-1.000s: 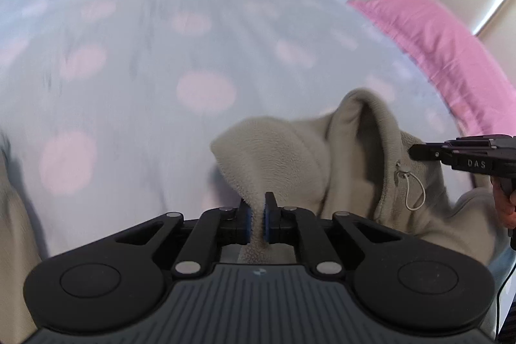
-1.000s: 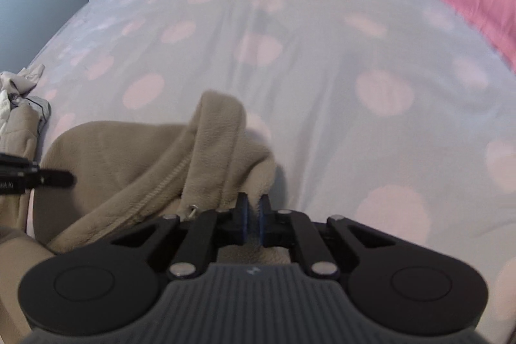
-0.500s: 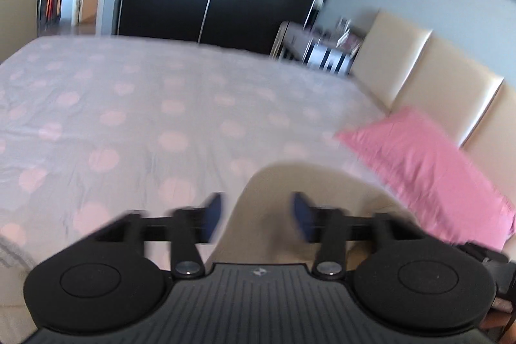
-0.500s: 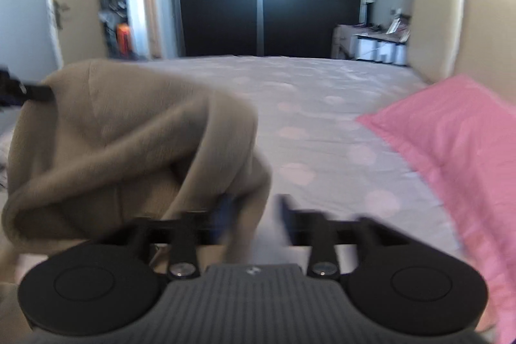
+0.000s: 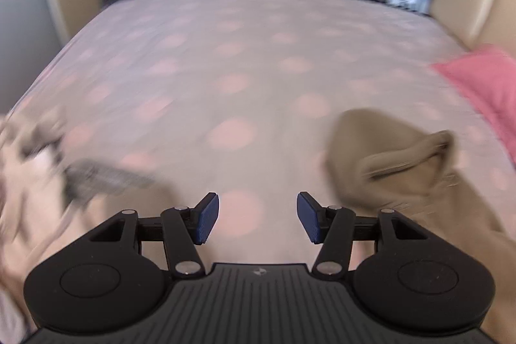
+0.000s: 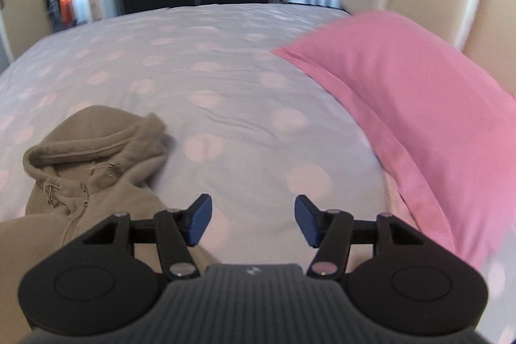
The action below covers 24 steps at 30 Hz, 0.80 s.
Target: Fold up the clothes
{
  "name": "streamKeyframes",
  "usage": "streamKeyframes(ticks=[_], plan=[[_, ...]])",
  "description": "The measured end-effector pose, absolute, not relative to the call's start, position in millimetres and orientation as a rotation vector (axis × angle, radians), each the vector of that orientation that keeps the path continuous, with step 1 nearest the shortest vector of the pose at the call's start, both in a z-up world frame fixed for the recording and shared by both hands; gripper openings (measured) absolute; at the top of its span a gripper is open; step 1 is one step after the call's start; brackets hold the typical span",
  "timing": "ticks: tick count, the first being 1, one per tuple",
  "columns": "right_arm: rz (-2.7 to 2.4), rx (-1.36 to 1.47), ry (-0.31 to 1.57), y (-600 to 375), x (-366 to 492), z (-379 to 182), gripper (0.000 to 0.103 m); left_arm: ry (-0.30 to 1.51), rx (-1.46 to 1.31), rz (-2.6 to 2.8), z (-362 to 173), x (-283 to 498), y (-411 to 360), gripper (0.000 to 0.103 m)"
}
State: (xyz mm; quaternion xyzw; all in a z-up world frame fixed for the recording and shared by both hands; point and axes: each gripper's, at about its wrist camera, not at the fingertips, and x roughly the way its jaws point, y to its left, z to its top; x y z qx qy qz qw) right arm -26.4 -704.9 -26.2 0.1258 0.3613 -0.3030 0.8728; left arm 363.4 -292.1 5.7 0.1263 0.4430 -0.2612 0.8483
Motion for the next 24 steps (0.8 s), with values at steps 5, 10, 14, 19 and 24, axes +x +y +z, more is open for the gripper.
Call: streamKeyframes(ticks=[5,10,14,19,24], plan=[[-0.699,0.316,0.789,-700,-81,-37,0.061,0.995,0.282,-0.481,-23,374,-272,0.056],[-0.791,0.378,0.774,-704,-131,-48,0.063,1.045,0.296,-0.454,-56,378,-274,0.056],[-0.878,0.423,0.729,-725,-167,-47,0.066,1.092,0.312,-0.428,-83,381,-277,0.056],[-0.961,0.516,0.739,-757,-194,-50,0.068,1.190,0.339,-0.355,-117,384,-275,0.033],[-1.032,0.573,0.772,-787,-200,-72,0.068,1.175,0.360,-0.351,-119,381,-268,0.016]])
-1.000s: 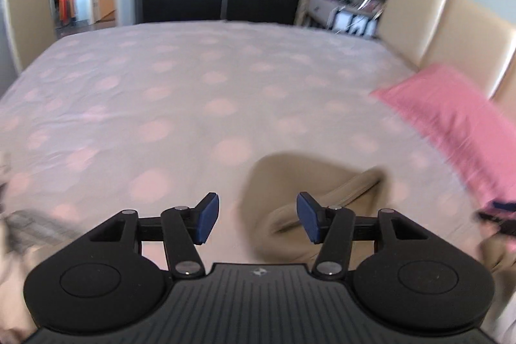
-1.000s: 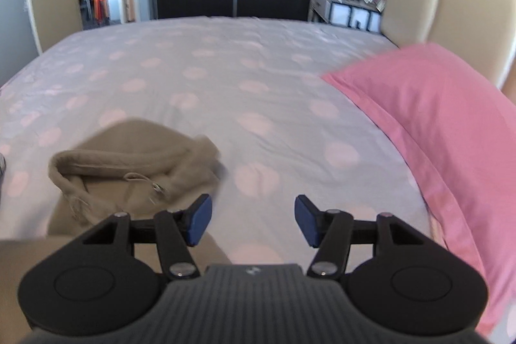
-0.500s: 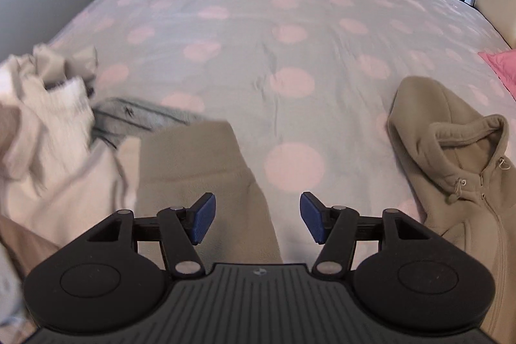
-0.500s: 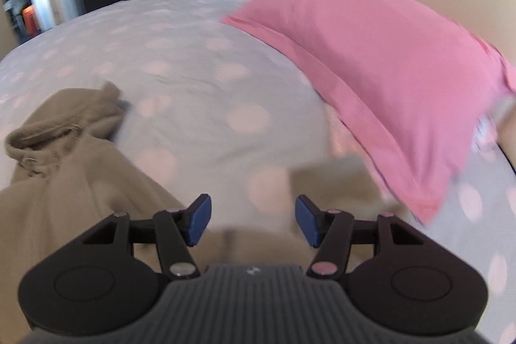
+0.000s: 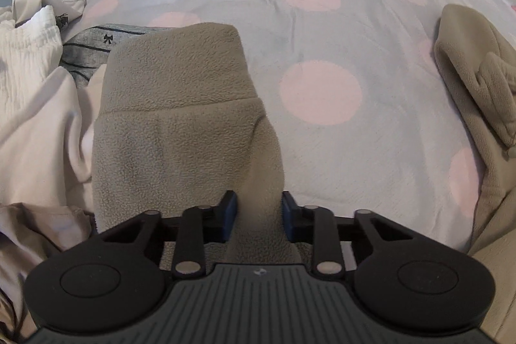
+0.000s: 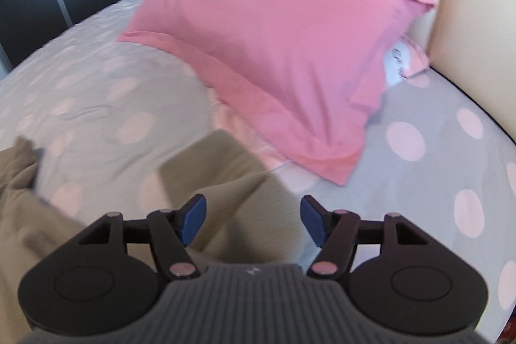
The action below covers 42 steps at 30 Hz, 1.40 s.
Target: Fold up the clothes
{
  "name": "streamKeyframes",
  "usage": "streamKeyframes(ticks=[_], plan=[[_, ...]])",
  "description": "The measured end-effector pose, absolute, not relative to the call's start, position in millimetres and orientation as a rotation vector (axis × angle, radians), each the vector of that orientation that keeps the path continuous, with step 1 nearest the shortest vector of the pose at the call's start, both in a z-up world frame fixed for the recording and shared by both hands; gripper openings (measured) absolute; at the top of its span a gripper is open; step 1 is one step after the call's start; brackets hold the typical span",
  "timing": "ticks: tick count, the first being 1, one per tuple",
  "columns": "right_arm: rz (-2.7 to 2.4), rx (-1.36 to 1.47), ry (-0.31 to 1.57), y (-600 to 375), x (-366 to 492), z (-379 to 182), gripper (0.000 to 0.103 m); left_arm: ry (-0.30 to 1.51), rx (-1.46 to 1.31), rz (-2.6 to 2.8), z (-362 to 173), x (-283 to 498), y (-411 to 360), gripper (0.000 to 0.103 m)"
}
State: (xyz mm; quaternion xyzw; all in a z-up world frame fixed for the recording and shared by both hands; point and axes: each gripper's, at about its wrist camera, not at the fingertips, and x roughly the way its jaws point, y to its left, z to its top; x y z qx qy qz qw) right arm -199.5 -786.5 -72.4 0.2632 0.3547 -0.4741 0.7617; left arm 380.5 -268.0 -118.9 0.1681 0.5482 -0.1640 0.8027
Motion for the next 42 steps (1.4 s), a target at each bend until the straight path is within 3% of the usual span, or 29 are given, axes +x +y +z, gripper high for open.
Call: streamKeyframes(ticks=[3,5,6,7,12,23,24,31,33,35,42], plan=[[-1.047,0.596,0.823,-802,-189,-91,0.067,1.136,0.361,-0.350,-110,372,-264,0.008],[-1.056,0.617,0.845,-808,-185,-101,0.049,1.094,0.366,-0.370,-101,365,-260,0.008],[-1.060,0.634,0.846,-807,-185,-104,0.028,1.073,0.355,-0.379,-94,362,-256,0.007],[-1.064,0.651,0.846,-806,-185,-107,0.026,1.052,0.341,-0.389,-86,359,-252,0.007],[-1.074,0.544,0.815,-789,-190,-79,0.019,0.946,0.255,-0.398,-35,344,-221,0.007],[-1.151,0.420,0.473,-751,-259,59,0.017,0.634,-0.139,-0.416,112,315,-95,0.006],[-1.158,0.422,0.461,-747,-268,63,0.007,0.642,-0.154,-0.402,108,309,-81,0.006],[-1.209,0.636,0.555,-724,-347,13,0.007,0.738,-0.225,-0.274,59,270,23,0.006],[-1.265,0.682,0.630,-715,-367,-14,0.000,0.806,-0.241,-0.238,36,262,43,0.006],[-1.344,0.706,0.714,-710,-385,-40,0.000,0.882,-0.264,-0.214,13,252,58,0.006],[-1.384,0.983,0.708,-703,-439,-84,0.002,1.027,-0.148,-0.206,-9,235,46,0.012]])
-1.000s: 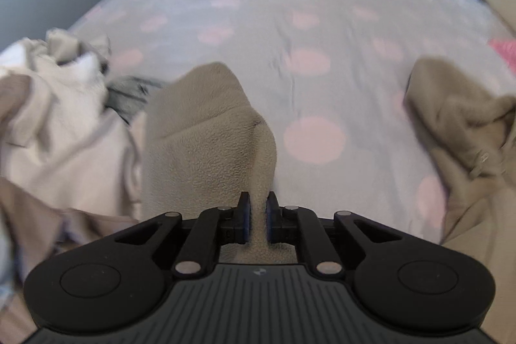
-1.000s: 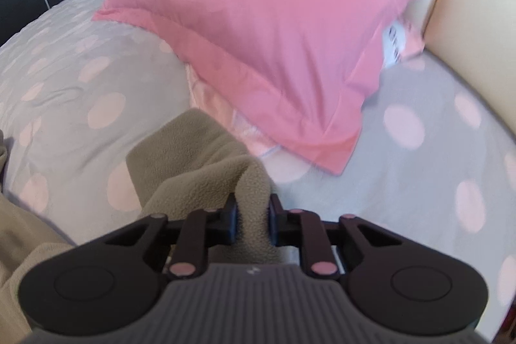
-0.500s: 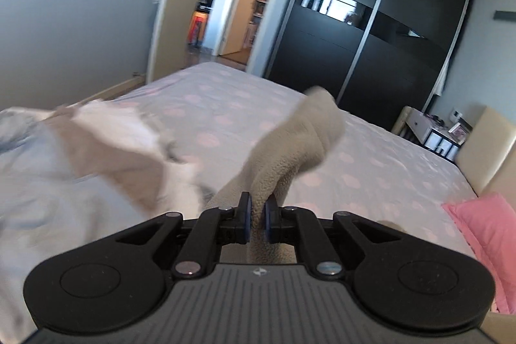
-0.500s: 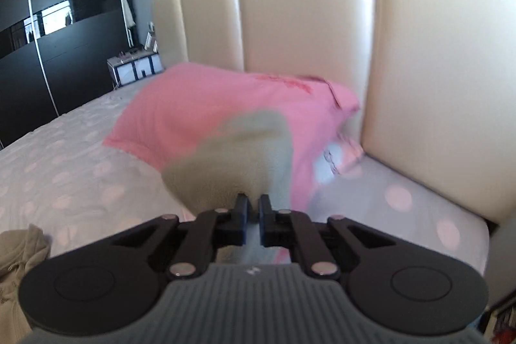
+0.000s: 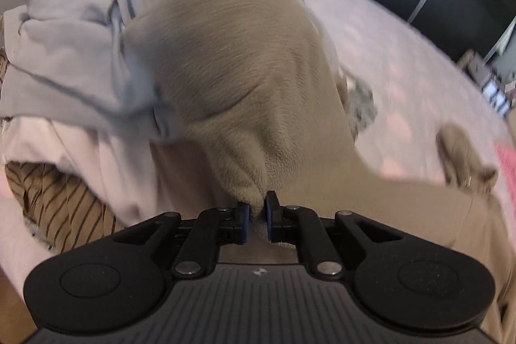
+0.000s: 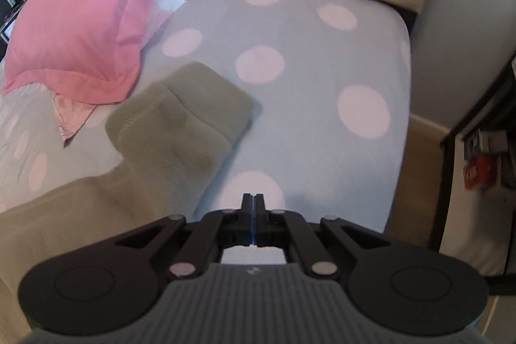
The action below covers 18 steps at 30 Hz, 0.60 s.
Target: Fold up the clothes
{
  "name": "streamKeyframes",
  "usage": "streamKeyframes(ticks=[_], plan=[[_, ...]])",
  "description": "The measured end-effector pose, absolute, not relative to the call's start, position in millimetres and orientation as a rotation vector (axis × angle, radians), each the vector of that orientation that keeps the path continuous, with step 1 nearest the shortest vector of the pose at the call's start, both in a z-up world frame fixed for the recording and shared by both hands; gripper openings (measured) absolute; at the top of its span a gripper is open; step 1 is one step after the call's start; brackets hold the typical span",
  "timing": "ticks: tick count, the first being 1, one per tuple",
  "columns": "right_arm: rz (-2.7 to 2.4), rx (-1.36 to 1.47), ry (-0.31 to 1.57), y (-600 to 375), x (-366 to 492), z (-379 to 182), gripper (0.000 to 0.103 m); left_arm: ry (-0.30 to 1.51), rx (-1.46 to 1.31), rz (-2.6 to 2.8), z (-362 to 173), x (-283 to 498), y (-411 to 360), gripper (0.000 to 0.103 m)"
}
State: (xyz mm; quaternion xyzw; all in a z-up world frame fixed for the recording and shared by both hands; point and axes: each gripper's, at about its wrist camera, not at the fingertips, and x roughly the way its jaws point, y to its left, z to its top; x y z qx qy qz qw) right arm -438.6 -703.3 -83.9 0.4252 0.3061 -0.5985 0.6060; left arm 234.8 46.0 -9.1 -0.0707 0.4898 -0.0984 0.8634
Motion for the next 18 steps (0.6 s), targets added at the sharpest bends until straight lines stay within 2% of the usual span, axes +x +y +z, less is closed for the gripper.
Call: streamKeyframes(ticks=[5,8,10,12,18], plan=[[-1.299,0.978,0.664,-696,-419,-77,0.005,1.107,-0.090,-0.262,-9,213,32,0.016],[-1.231,0.925,0.651,-692,-396,-68,0.006,1.135,-0.093,-0.342,-5,200,20,0.027],[-1.169,0.900,0.653,-689,-380,-63,0.013,1.146,-0.055,-0.415,-6,191,4,0.030],[-1.087,0.892,0.670,-680,-361,-60,0.018,1.155,-0.011,-0.490,-7,181,-13,0.038],[-0.765,0.835,0.821,-627,-305,-70,0.032,1.230,0.090,-0.693,-31,147,-63,0.047]])
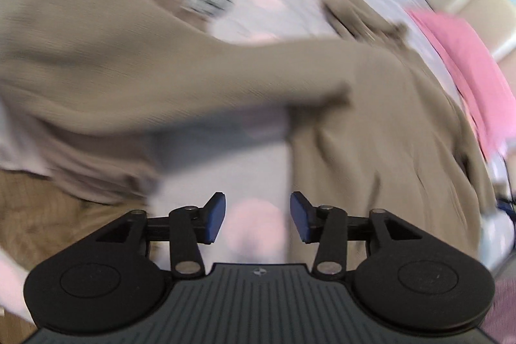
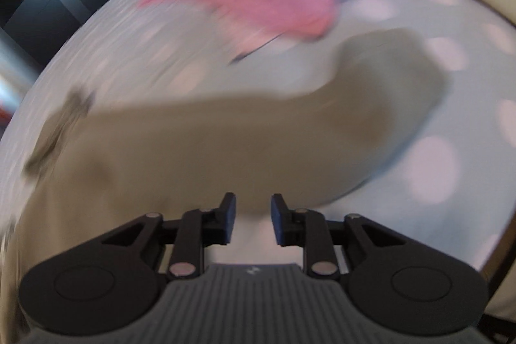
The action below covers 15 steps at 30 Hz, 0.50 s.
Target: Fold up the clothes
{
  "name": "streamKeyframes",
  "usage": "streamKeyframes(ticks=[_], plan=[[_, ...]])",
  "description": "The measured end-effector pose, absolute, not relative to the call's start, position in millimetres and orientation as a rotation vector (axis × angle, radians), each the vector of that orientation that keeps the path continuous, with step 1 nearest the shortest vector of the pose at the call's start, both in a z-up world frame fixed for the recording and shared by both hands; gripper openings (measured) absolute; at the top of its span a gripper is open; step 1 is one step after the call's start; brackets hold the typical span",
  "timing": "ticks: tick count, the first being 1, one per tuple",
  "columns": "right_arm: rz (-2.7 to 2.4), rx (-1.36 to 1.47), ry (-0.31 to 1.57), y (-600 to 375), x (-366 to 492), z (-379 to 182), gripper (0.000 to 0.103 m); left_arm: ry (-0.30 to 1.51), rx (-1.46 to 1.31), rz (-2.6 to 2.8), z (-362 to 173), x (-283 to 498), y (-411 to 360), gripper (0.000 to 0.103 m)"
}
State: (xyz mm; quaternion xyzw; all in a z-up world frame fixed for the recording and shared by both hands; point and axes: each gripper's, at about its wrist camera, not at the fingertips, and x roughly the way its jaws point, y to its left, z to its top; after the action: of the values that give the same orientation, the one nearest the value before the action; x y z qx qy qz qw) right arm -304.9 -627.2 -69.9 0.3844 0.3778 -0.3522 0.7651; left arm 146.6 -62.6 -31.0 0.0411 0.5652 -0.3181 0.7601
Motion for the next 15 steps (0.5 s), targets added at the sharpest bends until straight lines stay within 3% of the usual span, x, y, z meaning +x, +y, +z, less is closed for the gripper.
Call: streamKeyframes(ticks=[8,15], plan=[[-0.530,0.686,1.014,-561,-284,-101,0.042,1.382,0.146,-0.776,-76,102,-84,0.049],[-0.557,0.745,1.090,-564,-311,-112,0.049,1.397,0.290,-0.787,-88,70,-100,0.051]])
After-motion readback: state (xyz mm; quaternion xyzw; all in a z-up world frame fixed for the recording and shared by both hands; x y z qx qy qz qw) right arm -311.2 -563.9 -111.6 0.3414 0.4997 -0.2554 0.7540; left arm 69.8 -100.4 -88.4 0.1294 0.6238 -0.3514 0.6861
